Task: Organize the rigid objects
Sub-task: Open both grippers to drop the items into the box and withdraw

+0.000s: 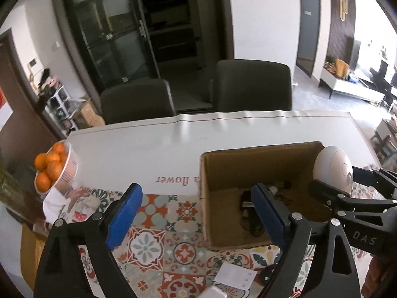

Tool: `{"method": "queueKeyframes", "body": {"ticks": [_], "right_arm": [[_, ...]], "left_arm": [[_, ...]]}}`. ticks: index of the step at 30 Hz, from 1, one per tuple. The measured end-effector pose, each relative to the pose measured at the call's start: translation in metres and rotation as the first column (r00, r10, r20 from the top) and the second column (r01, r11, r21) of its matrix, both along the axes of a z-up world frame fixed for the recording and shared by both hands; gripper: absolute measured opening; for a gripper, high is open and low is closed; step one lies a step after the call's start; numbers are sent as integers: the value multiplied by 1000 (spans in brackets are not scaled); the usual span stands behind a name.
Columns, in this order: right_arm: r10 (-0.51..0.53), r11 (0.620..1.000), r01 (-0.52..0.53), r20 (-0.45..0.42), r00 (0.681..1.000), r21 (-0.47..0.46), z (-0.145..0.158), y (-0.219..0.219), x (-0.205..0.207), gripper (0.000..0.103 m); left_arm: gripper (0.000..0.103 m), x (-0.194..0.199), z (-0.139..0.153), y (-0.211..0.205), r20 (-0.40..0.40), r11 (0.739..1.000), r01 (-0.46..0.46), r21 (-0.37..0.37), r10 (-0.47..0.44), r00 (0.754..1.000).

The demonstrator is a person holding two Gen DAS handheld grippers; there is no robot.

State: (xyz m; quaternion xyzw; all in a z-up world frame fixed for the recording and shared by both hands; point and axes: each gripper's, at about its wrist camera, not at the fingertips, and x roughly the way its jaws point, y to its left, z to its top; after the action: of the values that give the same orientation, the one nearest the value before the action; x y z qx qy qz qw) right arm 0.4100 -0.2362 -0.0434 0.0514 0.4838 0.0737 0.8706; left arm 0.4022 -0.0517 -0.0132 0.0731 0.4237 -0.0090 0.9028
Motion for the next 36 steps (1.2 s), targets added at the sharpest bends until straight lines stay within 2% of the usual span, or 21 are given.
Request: {"method": "queueKeyframes", "body": {"ticks": [4, 16, 22, 27, 30, 36], "right_arm": [[-12, 998, 12, 17, 1000, -53, 4, 6, -2, 83], [-49, 994, 59, 111, 993, -89, 26, -2, -55, 83], [-53, 993, 69, 154, 987, -100, 35, -4, -85, 83], [-51, 995, 65, 157, 986, -81, 30, -7, -107, 83], [-41, 996, 53, 152, 988, -77, 23, -8, -120, 83], [-24, 997, 34, 130, 991, -73, 5, -4, -141, 83]], "left_arm": [[95, -5, 0, 7, 5, 1000, -25, 7, 25, 1000], [102, -46, 7, 3, 45, 1000, -15, 0, 15, 999], [103, -77, 16, 1, 82, 1000, -21, 4, 21, 996], [103, -99, 15, 2, 89, 1000, -28, -14, 29, 996], [103, -112, 10, 2, 93, 1000, -31, 3, 30, 995], [103, -130, -7, 4, 52, 999, -41, -2, 41, 998]]}}
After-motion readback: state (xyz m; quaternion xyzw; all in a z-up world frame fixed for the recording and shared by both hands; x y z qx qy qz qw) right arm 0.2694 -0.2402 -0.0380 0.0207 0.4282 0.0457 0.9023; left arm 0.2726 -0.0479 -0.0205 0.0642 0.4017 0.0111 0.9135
